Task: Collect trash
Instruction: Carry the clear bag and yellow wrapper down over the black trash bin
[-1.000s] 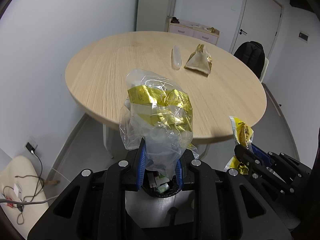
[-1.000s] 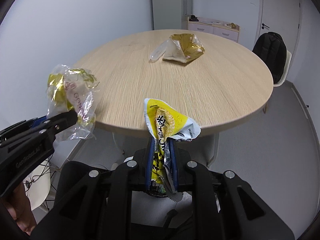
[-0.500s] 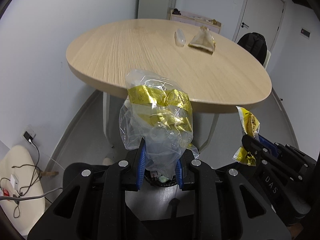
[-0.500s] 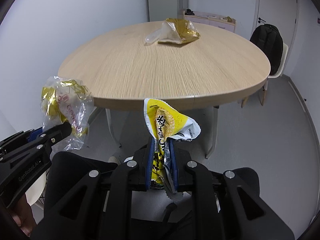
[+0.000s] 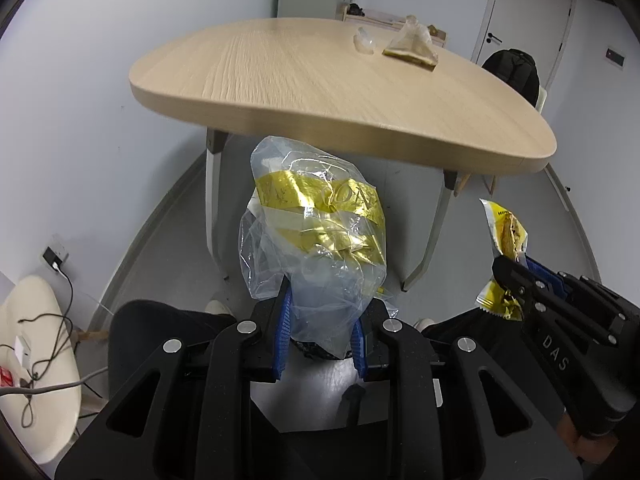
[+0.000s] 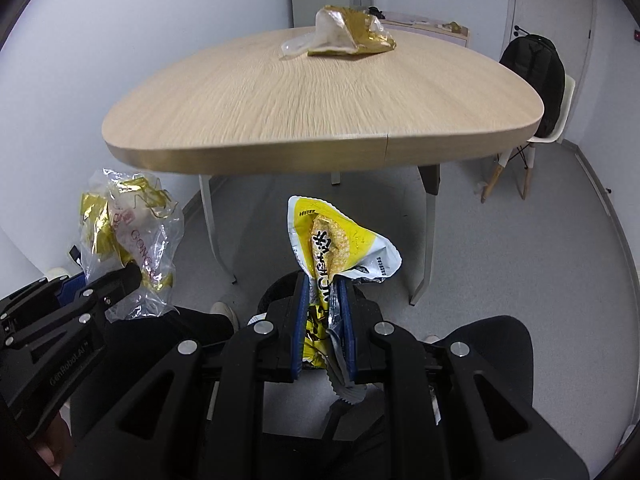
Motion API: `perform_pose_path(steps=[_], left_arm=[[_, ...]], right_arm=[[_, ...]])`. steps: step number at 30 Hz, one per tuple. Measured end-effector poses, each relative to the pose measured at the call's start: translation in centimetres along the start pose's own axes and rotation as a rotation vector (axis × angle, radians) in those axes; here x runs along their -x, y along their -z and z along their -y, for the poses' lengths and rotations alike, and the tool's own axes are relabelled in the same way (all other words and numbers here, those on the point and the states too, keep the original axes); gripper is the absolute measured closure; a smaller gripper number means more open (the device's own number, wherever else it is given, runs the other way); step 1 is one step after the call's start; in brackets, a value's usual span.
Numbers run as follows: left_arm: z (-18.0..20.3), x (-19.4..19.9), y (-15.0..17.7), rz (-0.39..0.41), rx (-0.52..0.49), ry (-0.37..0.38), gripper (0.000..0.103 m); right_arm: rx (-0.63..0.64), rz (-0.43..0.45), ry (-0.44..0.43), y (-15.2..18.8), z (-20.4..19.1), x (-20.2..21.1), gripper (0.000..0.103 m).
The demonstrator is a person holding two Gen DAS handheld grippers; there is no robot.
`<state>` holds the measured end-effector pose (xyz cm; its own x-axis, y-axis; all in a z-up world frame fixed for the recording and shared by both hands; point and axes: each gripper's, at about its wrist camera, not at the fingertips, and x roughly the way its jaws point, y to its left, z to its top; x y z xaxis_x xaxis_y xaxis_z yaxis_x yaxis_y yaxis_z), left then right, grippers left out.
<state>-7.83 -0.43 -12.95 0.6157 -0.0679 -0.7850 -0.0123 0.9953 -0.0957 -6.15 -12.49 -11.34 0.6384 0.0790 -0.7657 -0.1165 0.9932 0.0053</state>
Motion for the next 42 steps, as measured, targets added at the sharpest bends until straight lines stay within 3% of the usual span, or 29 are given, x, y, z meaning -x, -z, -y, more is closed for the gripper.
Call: perform_pose_path(steps=[9,16,42], left_arm=[[-0.3,-1.5,1.7,0.005,-0.004,-0.006,0.079],[-1.2,-4.2,2.6,-0.024,0.000,-0.008,0.079],[-2.4,-18.1,2.1,-0.167,0.016,-0.035,0.079]], right_arm=[[0.002,-0.002,0.002,3.1,-0.3,-1.3,0.088],[0.018,-0.052,-0.002,4.3,-1.1,-3.5,0.088],[-0.026,-0.226,-0.047,4.4,0.8,-16.9,0.087]])
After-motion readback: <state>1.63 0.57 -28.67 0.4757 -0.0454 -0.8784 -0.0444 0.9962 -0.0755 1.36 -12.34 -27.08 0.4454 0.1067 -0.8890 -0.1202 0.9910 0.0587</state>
